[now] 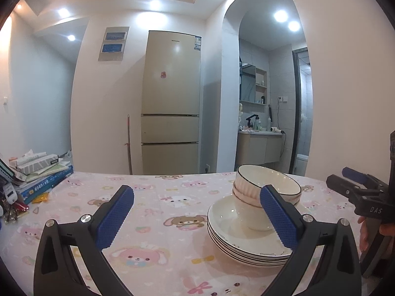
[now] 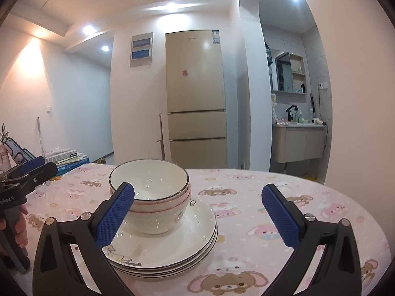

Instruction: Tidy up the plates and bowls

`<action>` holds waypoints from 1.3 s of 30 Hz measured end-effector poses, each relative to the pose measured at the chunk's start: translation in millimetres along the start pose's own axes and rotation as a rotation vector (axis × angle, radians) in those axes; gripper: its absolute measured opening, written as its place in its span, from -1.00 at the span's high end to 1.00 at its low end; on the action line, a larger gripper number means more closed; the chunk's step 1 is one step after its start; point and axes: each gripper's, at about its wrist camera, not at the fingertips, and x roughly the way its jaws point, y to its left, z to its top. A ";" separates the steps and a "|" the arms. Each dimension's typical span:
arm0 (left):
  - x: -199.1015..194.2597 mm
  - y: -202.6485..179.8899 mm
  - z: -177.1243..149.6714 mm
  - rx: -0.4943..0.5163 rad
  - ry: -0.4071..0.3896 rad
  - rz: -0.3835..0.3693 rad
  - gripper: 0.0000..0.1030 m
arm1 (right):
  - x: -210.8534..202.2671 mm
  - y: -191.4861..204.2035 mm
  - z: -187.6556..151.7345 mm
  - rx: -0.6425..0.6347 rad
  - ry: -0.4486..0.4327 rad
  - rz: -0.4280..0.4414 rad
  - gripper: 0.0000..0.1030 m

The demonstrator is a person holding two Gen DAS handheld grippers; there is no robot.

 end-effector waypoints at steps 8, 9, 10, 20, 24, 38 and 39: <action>18.4 -8.8 -5.4 0.041 0.086 0.005 -1.00 | 17.5 5.6 -4.2 -0.045 0.108 -0.016 -1.00; 21.8 -8.4 -6.6 0.041 0.106 0.006 -1.00 | 15.4 7.8 -5.4 -0.056 0.100 -0.017 -1.00; 26.8 -8.9 -7.8 0.044 0.133 0.007 -1.00 | 13.7 8.8 -6.1 -0.060 0.094 -0.010 -1.00; 23.9 -10.6 -9.5 0.042 0.128 -0.001 -1.00 | 15.4 5.1 -6.6 -0.049 0.106 -0.012 -1.00; 24.1 -10.3 -9.6 0.042 0.127 0.001 -1.00 | 15.4 5.1 -6.6 -0.049 0.106 -0.012 -1.00; 24.5 -10.6 -9.8 0.043 0.128 -0.001 -1.00 | 15.4 5.2 -6.7 -0.049 0.106 -0.012 -1.00; 24.6 -10.6 -9.8 0.043 0.129 0.000 -1.00 | 15.5 5.2 -6.7 -0.049 0.106 -0.012 -1.00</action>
